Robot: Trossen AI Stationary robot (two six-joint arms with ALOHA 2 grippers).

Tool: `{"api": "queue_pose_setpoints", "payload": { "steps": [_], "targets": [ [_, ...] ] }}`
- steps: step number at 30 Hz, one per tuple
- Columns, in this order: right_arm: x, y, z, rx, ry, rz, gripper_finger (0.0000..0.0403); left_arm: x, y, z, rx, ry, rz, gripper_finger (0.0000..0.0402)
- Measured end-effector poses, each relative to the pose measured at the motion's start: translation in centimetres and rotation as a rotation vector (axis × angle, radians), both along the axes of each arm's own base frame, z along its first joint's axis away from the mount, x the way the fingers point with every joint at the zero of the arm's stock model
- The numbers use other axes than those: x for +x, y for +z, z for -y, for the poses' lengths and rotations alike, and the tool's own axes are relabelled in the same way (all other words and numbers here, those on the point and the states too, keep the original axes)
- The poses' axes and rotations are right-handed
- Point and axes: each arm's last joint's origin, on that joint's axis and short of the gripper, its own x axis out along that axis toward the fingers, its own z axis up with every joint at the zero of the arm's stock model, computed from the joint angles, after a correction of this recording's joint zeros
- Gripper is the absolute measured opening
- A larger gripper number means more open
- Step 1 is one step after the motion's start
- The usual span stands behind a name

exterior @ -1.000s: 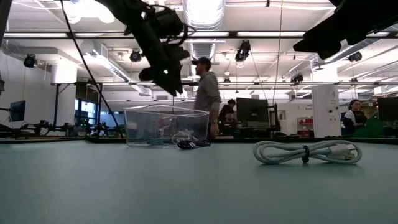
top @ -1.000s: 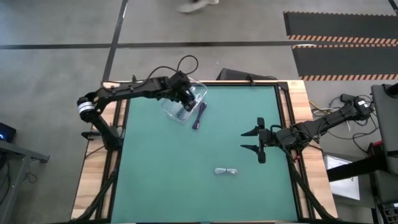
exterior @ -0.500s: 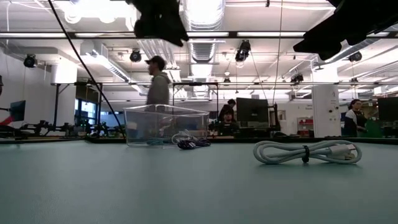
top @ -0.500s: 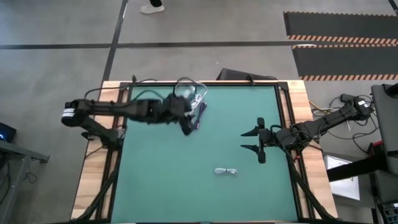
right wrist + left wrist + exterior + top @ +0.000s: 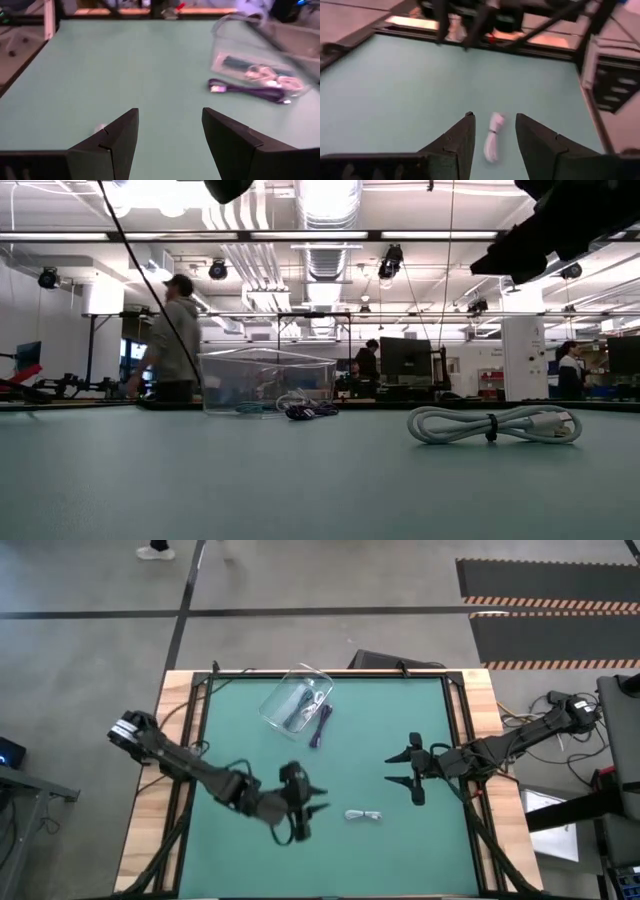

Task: Pick and place USB-C Cables
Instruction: Put the white USB cable into the transparent bin

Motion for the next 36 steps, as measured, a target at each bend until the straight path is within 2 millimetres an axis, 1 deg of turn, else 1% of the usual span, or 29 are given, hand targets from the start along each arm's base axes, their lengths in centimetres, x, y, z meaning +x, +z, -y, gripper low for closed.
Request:
{"api": "queue_pose_setpoints", "payload": {
  "steps": [4, 8, 11, 16, 21, 25, 28, 33, 36],
  "targets": [
    [0.7, -0.7, -0.4, -0.006, 0.055, -0.035, 0.021, -0.1, -2.2, 1.9, -0.01, -0.047, 0.018, 0.0125],
    [1.7, -1.4, -0.9, -0.037, 0.105, -0.082, 0.0209, -0.1, -3.4, 2.4, -0.011, -0.058, 0.019, 0.0125],
    [2.7, -1.5, -1.4, -0.059, 0.144, -0.123, 0.0209, 0.0, -3.4, 2.2, -0.008, -0.048, 0.02, 0.0125],
    [4.5, -1.8, -2.3, -0.086, 0.216, -0.184, 0.0209, 0.1, -3.1, 1.9, 0.005, 0.014, 0.054, 0.0125],
    [5.9, -1.8, -2.8, -0.124, 0.229, -0.284, 0.0209, 0.2, -3.0, 1.7, 0.015, 0.057, 0.072, 0.0125],
    [6.9, -2.4, -3.2, -0.137, 0.232, -0.329, 0.0209, 0.3, -2.9, 1.6, 0.014, 0.072, 0.085, 0.0125],
    [7.4, -3.0, -3.4, -0.188, 0.256, -0.362, 0.0209, 0.4, -2.9, 1.4, 0.015, 0.081, 0.088, 0.0125],
    [8.7, -2.5, -3.4, -0.251, 0.282, -0.349, 0.0209, 0.5, -2.8, 1.3, 0.013, 0.088, 0.092, 0.0125],
    [8.9, -2.2, -3.3, -0.269, 0.289, -0.361, 0.0209, 0.6, -2.8, 1.2, 0.009, 0.091, 0.098, 0.0125]
  ]
}}
